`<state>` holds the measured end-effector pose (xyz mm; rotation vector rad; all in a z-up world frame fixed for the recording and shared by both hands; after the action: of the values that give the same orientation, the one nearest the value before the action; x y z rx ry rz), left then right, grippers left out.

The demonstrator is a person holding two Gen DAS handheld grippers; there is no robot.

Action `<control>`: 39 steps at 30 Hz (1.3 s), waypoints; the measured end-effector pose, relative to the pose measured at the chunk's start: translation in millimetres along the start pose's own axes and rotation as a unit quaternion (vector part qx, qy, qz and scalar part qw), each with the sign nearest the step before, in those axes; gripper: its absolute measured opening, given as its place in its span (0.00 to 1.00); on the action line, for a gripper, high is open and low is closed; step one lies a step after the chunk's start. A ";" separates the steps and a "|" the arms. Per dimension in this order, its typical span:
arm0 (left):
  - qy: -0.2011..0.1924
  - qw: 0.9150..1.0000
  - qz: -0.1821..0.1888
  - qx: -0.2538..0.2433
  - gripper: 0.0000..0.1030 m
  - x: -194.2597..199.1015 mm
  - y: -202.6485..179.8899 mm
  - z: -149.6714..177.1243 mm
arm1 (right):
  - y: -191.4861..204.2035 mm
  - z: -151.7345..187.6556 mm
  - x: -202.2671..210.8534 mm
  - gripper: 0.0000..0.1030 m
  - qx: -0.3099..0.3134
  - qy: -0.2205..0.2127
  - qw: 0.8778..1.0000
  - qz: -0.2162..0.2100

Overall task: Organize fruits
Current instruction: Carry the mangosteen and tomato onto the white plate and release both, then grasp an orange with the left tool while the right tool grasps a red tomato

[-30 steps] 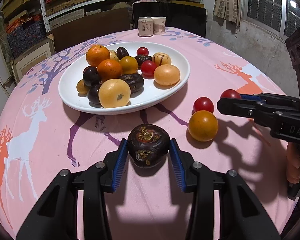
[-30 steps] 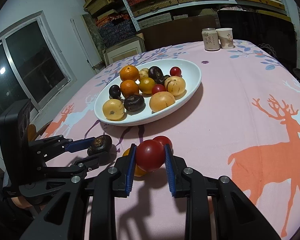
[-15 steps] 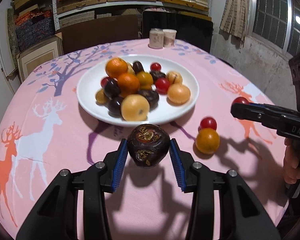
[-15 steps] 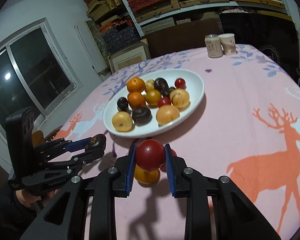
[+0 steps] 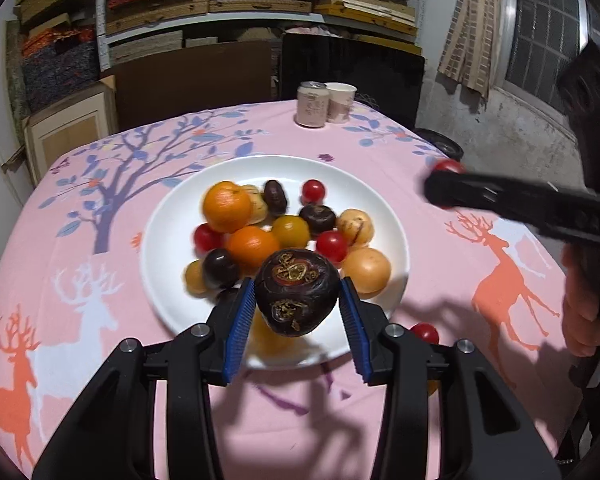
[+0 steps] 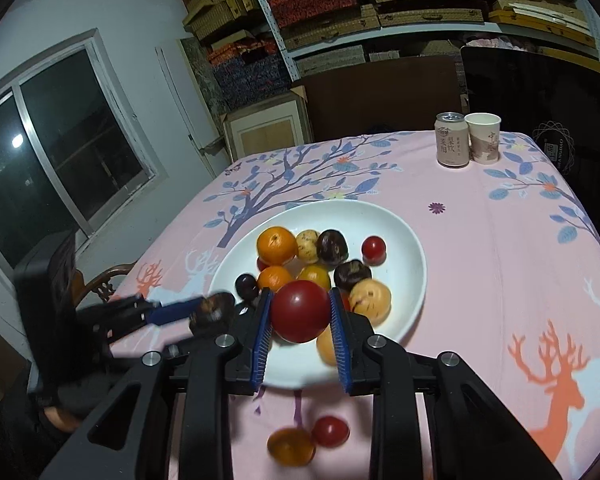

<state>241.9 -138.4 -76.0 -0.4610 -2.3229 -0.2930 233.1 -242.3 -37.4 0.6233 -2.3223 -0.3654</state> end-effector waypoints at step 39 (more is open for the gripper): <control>0.034 0.994 0.017 -0.100 0.65 -16.7 -91.8 79.9 | -29.1 90.6 45.2 0.51 -0.052 -0.007 0.998 0.043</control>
<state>165.4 -198.9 -150.7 -0.5801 -2.2256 -0.5204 151.2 -283.1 -89.7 0.4694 -2.3185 -0.4477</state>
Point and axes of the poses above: each gripper's, at about its wrist camera, not at the fingertips, and x roughly against the way its jaws point, y to its left, z to its underside, the point moved 9 cm from there along -x, roughly the way its jaws point, and after that the axes turned 9 degrees about -z, right-handed, at the moved point
